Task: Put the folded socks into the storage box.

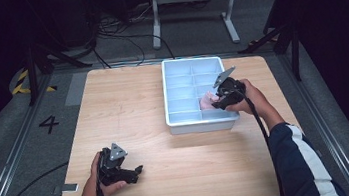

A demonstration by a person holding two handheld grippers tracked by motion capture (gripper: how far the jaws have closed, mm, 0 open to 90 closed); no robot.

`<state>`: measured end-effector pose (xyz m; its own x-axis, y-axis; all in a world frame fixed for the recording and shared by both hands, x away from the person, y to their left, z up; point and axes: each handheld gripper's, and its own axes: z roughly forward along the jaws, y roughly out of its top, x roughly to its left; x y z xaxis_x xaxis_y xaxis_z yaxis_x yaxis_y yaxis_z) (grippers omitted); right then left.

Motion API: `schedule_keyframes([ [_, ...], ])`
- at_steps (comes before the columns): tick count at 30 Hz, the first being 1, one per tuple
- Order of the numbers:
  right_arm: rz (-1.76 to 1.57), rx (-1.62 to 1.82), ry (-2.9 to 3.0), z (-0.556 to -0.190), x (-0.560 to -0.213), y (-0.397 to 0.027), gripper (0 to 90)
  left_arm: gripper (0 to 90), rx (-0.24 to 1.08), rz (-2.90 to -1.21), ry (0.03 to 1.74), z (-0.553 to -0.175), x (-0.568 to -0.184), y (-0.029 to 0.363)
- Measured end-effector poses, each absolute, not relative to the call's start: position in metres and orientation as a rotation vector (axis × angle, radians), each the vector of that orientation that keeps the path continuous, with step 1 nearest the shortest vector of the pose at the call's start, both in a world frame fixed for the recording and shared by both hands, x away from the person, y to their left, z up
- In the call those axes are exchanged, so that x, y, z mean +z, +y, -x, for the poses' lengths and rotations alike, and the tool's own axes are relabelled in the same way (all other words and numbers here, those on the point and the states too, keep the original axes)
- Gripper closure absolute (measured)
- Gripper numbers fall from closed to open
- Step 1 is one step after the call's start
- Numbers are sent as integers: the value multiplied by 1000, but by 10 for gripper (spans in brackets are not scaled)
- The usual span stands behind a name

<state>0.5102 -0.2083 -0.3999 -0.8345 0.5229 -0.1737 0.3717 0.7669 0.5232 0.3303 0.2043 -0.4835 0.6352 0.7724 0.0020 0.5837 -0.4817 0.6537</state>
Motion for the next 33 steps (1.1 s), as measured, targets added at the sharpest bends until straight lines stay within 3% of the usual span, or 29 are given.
schedule_keyframes([
  [2, -700, 706, 2638, -510, -399, -210, 478, 5, 395, -2233, 1054, -330, -484, 204],
  [14, -635, 688, 2639, -508, -409, -207, 783, 5, 395, -2231, 1056, -330, -484, 204],
  [27, -628, 648, 2656, -509, -418, -202, 779, 5, 387, -2227, 1067, -330, -484, 204],
  [33, -653, 690, 2627, -507, -413, -208, 685, 5, 391, -2228, 1062, -330, -484, 204],
])
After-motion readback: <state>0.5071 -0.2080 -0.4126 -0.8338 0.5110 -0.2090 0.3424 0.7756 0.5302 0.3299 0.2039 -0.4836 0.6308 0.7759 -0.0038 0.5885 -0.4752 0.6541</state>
